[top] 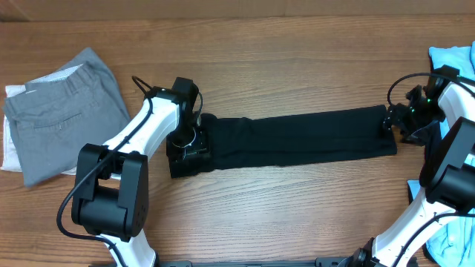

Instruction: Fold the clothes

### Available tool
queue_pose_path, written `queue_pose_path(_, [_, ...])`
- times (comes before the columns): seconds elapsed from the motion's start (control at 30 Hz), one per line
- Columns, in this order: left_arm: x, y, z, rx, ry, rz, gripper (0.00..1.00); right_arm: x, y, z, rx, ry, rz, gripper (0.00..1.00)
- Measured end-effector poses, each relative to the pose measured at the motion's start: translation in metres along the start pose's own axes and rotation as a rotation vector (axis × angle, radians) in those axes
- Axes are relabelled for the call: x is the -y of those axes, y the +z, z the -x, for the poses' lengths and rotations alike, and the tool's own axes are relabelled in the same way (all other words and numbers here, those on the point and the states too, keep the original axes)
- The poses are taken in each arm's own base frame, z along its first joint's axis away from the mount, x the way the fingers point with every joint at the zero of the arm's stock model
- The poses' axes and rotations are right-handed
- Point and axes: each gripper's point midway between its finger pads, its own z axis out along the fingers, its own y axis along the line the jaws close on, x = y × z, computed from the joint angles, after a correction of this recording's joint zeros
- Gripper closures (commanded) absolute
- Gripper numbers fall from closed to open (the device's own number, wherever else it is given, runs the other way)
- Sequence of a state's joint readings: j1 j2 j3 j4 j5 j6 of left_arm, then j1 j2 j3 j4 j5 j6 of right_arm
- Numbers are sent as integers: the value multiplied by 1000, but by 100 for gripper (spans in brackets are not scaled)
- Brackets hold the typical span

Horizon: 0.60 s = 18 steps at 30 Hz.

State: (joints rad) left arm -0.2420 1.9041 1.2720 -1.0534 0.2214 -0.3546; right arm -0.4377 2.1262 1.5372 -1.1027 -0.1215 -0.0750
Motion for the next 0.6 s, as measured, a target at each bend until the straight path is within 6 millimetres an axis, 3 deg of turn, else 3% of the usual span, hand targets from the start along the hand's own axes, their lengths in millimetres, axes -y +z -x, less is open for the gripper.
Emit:
queue_pose_path(0.1, [-7, 9, -5, -9, -41, 20, 37, -1, 3, -1, 4, -11, 8, 27])
queue_pose_path(0.17, [-11, 16, -11, -25, -55, 29, 37, -1, 4, -1, 18, -16, 9, 34])
queue_pose_path(0.37, [-16, 25, -16, -36, -76, 37, 37, -1, 6, -1, 39, -31, 14, 95])
queue_pose_path(0.47, [-12, 25, -5, 9, -78, 20, 41, -6, 7, -3, 34, -35, 43, 96])
queue_pose_path(0.6, [-5, 16, 37, 197, -49, 1, 43, -9, 7, -6, 23, -26, 70, 96])
